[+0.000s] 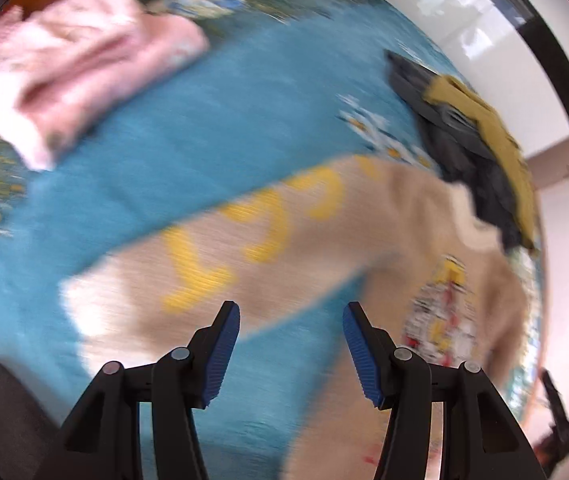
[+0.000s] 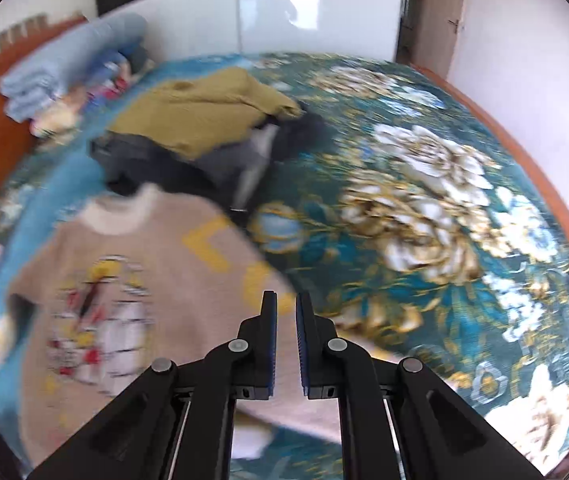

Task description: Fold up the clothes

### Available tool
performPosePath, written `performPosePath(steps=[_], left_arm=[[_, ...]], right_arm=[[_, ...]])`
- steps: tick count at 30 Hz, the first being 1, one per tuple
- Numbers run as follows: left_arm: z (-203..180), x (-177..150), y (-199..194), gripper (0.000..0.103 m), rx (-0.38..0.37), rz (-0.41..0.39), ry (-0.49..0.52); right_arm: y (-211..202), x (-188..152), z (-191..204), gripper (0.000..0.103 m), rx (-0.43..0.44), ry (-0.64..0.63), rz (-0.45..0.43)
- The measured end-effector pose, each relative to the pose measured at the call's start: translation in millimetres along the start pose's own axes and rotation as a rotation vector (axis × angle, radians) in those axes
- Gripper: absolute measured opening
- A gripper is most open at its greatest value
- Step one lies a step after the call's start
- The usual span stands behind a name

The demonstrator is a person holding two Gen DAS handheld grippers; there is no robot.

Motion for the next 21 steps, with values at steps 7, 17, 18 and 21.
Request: performPosePath(steps=[7, 17, 18, 21], left_arm=[[65.8, 10.6, -2.0, 0.058, 0.133, -0.049, -0.023], [104.9, -2.4, 18.7, 0.058, 0.076, -0.026, -0.043], [107.2, -4.5, 21.8, 0.058, 0.068, -0.015, -0.048], [111.9, -8.6, 25.6, 0.058, 0.049, -0.009, -0.058]], right_arm=[[17.0, -40.5, 74.0, 0.084, 0.184, 0.122, 0.06], [20.3, -79.6, 124.9, 0.098, 0.168, 0.142, 0.087], [19.5, -79.5, 125.6, 0.098, 0.162, 0.136, 0.089], [16.5, -78.3, 128.4, 0.098, 0.15, 0.121, 0.094]])
Point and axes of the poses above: each gripper's, at about its wrist camera, not at the fingertips, and y roughly the way its jaws point, z to its left, x to its top, the point moved 7 cm from there along y, roughly the way its jaws point, and after that the axes turned 6 degrees about -y, right-handed, at the moved point
